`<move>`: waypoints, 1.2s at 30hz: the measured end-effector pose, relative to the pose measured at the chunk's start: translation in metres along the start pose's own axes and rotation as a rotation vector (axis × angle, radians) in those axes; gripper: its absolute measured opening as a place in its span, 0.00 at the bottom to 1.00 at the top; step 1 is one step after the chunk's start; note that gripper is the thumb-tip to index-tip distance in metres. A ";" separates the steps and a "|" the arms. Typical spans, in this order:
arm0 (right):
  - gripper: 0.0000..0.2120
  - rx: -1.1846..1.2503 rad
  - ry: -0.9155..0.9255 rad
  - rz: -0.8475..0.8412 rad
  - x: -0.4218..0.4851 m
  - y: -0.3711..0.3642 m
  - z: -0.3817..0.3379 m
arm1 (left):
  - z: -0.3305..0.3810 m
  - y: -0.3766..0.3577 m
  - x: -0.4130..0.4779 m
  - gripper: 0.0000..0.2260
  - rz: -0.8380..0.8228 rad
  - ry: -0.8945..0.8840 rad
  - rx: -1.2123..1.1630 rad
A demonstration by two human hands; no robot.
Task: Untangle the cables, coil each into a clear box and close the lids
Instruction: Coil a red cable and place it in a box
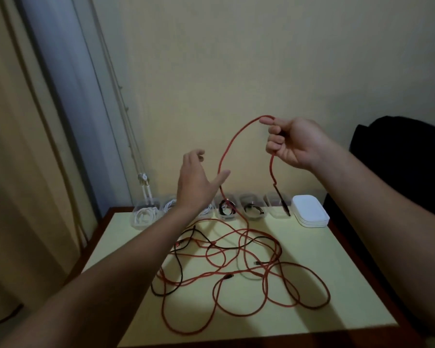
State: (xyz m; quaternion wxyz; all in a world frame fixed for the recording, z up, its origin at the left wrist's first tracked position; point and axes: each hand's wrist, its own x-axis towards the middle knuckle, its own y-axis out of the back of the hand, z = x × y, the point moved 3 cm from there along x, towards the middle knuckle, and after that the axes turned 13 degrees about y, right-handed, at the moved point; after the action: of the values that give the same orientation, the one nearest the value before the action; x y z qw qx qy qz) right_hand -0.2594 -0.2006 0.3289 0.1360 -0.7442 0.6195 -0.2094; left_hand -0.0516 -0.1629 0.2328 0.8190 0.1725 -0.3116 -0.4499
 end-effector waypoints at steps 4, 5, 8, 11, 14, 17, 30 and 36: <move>0.15 0.152 -0.054 0.044 -0.007 -0.005 0.007 | 0.019 -0.016 -0.040 0.17 -0.146 -0.295 -0.008; 0.15 0.171 -0.057 0.050 -0.009 -0.005 0.010 | 0.024 -0.022 -0.052 0.18 -0.259 -0.310 -0.010; 0.15 0.218 -0.087 0.055 -0.013 -0.005 0.016 | 0.033 -0.035 -0.080 0.11 -0.434 -0.284 -0.119; 0.13 0.205 -0.117 0.066 -0.018 0.004 0.020 | 0.033 -0.033 -0.086 0.15 -0.563 -0.114 -0.302; 0.11 -0.610 0.070 0.102 -0.025 0.030 0.019 | 0.032 -0.016 -0.080 0.16 -0.535 -0.062 -0.324; 0.26 -1.480 0.444 0.090 -0.043 0.041 0.032 | 0.032 -0.001 -0.071 0.17 -0.500 -0.014 -0.343; 0.12 -0.988 0.639 -0.149 -0.120 0.021 0.071 | 0.020 0.026 -0.095 0.14 -0.904 0.430 -0.632; 0.14 -0.862 0.544 -0.051 -0.151 0.037 0.087 | 0.006 0.037 -0.121 0.13 -1.066 0.881 -1.341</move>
State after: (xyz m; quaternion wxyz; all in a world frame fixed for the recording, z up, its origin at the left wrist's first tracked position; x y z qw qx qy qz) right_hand -0.2718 -0.0649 0.2135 -0.3548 -0.6662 0.6441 -0.1244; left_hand -0.0806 -0.0409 0.2156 0.4785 -0.0591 0.4653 -0.7423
